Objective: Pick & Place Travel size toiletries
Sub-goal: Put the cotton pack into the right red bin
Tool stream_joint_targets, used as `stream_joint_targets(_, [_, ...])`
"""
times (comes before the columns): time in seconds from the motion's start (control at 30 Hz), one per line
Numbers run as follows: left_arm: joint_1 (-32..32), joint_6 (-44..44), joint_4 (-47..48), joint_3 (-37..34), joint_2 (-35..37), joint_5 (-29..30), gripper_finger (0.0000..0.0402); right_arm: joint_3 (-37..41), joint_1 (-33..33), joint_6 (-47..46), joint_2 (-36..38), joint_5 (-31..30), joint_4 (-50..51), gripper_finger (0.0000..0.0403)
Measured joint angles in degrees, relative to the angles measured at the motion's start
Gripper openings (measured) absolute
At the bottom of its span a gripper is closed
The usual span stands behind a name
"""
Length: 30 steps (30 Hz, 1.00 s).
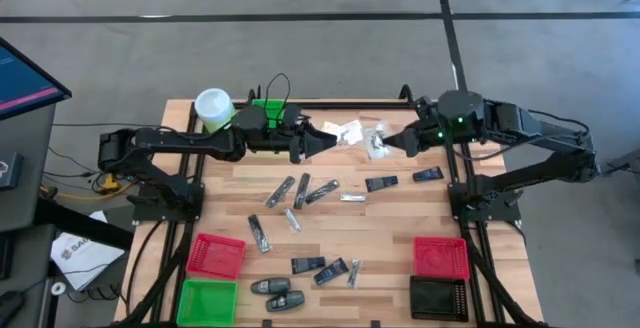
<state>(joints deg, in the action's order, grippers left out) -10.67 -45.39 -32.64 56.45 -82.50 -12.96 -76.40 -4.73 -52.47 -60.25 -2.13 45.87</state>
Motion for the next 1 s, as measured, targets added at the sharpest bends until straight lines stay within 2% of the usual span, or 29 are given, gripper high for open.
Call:
stream_joint_targets(0.2, [3.8, -0.1, -0.2, 0.0, 0.8, -0.6, 0.0175, 0.0, 7.7, -7.4, 0.0, -6.9, 4.4, 0.0])
stream_joint_targets(0.43, [9.6, 0.3, 0.6, 0.0, 3.6, -0.8, 0.0167, 0.0, 19.0, -21.5, -0.2, -18.3, 11.7, 0.0])
stream_joint_targets(0.53, [12.2, 1.7, 0.8, 0.0, 4.7, -0.6, 0.0164, 0.0, 23.5, -26.3, -1.1, -21.2, 13.6, 0.0])
stream_joint_targets(0.8, [18.7, 2.1, 0.8, 0.0, 5.4, 0.5, 0.0159, 0.0, 31.7, -36.9, -5.8, -23.5, 15.3, 0.0])
stream_joint_targets(1.0, [23.4, 4.0, 0.7, 0.0, 5.4, 5.2, 0.0159, 0.0, 35.9, -43.3, -9.3, -23.4, 15.7, 0.0])
